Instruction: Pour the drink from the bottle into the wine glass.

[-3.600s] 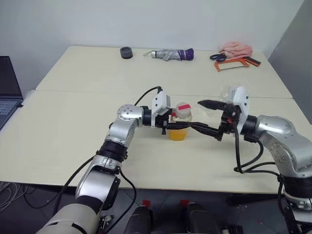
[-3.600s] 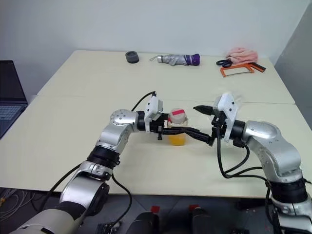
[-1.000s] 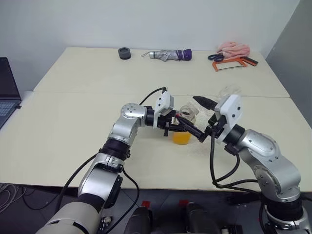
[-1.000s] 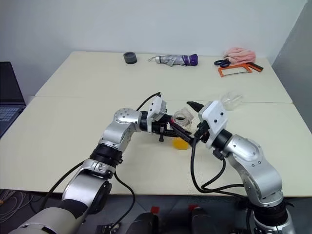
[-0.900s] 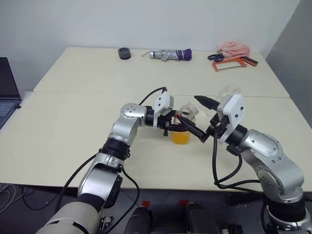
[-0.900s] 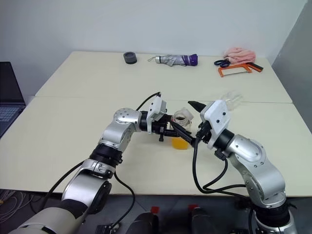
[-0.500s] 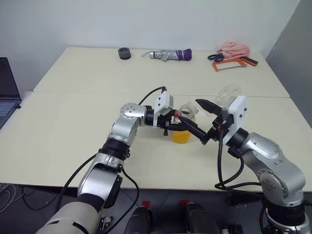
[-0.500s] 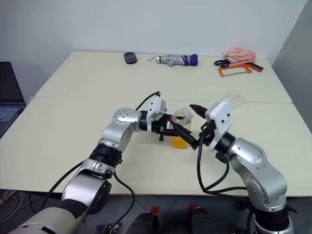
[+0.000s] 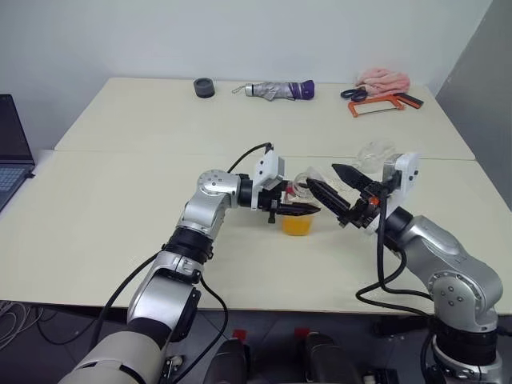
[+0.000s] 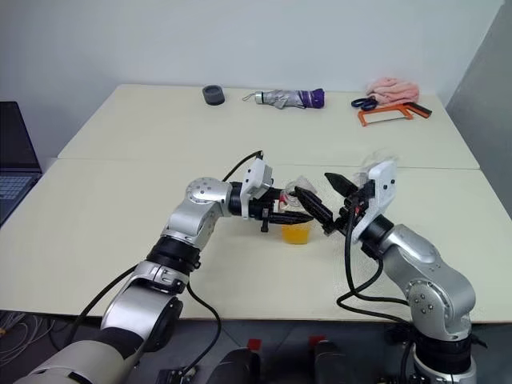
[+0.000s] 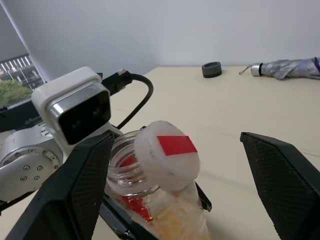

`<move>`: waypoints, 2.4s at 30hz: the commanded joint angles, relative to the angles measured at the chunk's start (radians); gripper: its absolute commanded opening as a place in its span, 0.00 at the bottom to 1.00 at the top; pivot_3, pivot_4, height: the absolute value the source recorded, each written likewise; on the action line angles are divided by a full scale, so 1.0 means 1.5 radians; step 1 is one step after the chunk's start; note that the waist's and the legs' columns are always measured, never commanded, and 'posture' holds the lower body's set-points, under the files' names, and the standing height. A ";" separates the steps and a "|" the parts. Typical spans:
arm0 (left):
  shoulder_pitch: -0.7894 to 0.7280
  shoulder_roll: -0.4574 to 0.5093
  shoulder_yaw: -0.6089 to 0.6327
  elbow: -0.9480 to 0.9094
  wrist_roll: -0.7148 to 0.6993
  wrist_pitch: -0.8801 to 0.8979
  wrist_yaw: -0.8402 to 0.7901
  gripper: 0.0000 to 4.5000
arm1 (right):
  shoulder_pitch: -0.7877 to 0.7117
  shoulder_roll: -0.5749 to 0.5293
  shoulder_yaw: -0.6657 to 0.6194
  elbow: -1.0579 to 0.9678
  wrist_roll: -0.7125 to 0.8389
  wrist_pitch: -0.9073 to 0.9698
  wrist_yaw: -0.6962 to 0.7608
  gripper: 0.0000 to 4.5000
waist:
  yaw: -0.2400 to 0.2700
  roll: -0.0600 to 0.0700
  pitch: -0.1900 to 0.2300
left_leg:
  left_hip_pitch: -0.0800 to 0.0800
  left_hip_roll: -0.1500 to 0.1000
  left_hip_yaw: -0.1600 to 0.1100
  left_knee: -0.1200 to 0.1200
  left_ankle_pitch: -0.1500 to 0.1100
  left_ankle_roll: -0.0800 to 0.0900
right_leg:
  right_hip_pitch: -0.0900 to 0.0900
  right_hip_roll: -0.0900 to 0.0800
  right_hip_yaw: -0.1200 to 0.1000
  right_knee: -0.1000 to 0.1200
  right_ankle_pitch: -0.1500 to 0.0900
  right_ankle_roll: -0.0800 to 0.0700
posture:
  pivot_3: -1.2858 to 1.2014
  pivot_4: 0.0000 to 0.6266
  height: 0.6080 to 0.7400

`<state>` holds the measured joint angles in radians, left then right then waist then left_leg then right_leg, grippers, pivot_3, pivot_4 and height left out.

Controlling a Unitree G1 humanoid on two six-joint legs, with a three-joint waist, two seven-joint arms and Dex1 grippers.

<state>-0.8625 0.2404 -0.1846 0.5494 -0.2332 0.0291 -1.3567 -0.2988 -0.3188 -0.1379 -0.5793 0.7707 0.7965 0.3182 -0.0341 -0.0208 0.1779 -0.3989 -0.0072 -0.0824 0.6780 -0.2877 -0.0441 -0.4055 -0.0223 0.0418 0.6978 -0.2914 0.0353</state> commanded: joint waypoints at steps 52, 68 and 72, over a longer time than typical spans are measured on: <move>0.013 0.007 0.010 -0.043 -0.016 0.012 0.008 0.38 | -0.028 -0.100 0.093 0.007 -0.107 -0.136 -0.042 0.28 | 0.000 0.000 0.000 | 0.000 -0.001 0.000 0.000 0.000 0.000 | 0.000 0.001 0.000 0.000 0.000 0.000 | 0.52 0.24 1.00; 0.010 0.019 0.008 -0.048 -0.032 0.037 -0.006 0.38 | 0.206 -0.273 0.085 -0.046 -0.382 -0.248 0.047 0.05 | 0.002 0.000 0.000 | 0.000 0.000 0.000 0.000 0.000 0.000 | 0.000 0.001 0.000 0.000 0.000 0.000 | 0.52 0.24 1.00; 0.012 0.018 0.001 -0.057 -0.035 0.044 -0.025 0.38 | 0.276 -0.313 0.098 0.007 -0.500 -0.300 0.031 0.05 | 0.002 0.000 0.000 | 0.000 -0.001 0.002 0.000 0.000 0.000 | 0.000 0.001 0.000 0.000 0.000 0.000 | 0.52 0.24 1.00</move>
<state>-0.8273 0.2705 -0.1893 0.5067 -0.2625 0.0999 -1.3754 0.1009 -0.7704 0.0179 -0.5711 0.0933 0.4013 0.3797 -0.0317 -0.0210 0.1779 -0.3989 -0.0081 -0.0789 0.6780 -0.2877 -0.0440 -0.4050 -0.0208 0.0420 0.6971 -0.2916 0.0355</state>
